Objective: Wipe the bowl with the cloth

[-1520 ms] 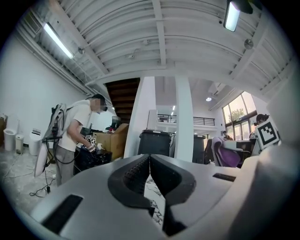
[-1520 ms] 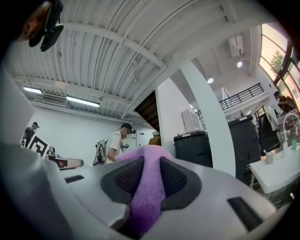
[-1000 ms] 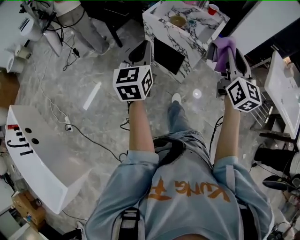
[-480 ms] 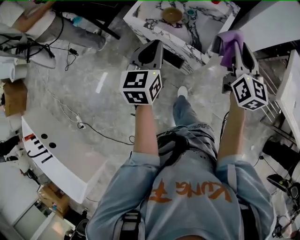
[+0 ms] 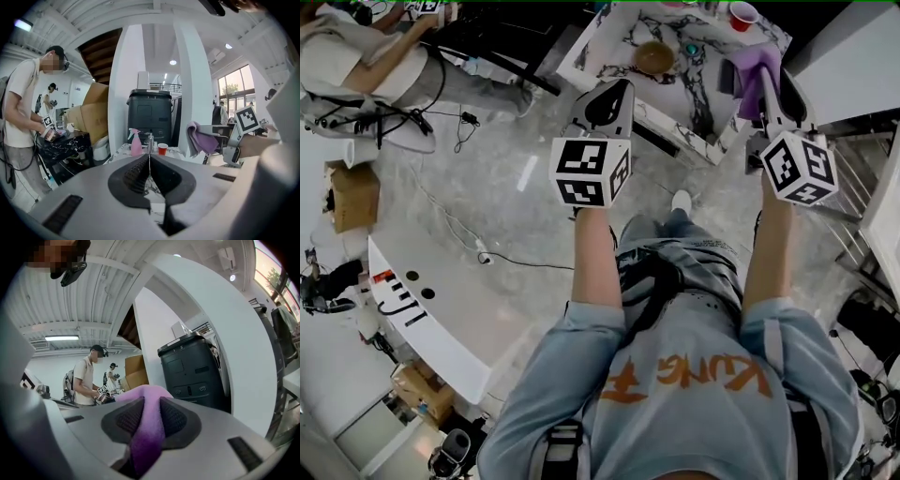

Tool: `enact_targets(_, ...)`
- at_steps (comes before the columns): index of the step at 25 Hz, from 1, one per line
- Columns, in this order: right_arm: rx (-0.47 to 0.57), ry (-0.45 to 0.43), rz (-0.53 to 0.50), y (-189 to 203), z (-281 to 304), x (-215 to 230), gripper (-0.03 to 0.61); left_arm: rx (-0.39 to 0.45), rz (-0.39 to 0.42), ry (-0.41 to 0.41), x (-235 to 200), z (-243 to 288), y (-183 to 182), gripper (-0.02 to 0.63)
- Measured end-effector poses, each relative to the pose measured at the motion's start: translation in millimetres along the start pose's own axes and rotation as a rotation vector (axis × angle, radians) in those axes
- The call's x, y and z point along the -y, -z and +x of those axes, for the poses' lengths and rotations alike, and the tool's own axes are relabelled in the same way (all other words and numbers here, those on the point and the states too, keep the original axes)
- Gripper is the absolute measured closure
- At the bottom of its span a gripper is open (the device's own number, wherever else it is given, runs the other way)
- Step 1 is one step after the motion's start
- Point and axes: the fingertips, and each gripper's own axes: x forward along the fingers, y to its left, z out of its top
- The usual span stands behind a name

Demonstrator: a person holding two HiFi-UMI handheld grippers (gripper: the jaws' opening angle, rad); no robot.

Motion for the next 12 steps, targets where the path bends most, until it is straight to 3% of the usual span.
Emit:
enact_targets(4, -0.014, -0.015, -0.003, -0.1, 17.6, -5.8, 0.466, -0.059, 0.133, -0.068, -16.3, -2.4, 3.3, 0.591)
enact_targets(9, -0.024, -0.017, -0.033, -3.7, 31.7, -9.6, 0.466, -0.072, 0.121, -0.056, -35.4, 13.3, 5.3, 0.591)
enact_targets(12, -0.013, 0.032, -0.034, -10.8, 35.9, 7.8, 0.466, -0.08, 0.173, -0.056, -38.7, 28.5, -1.9, 0.591)
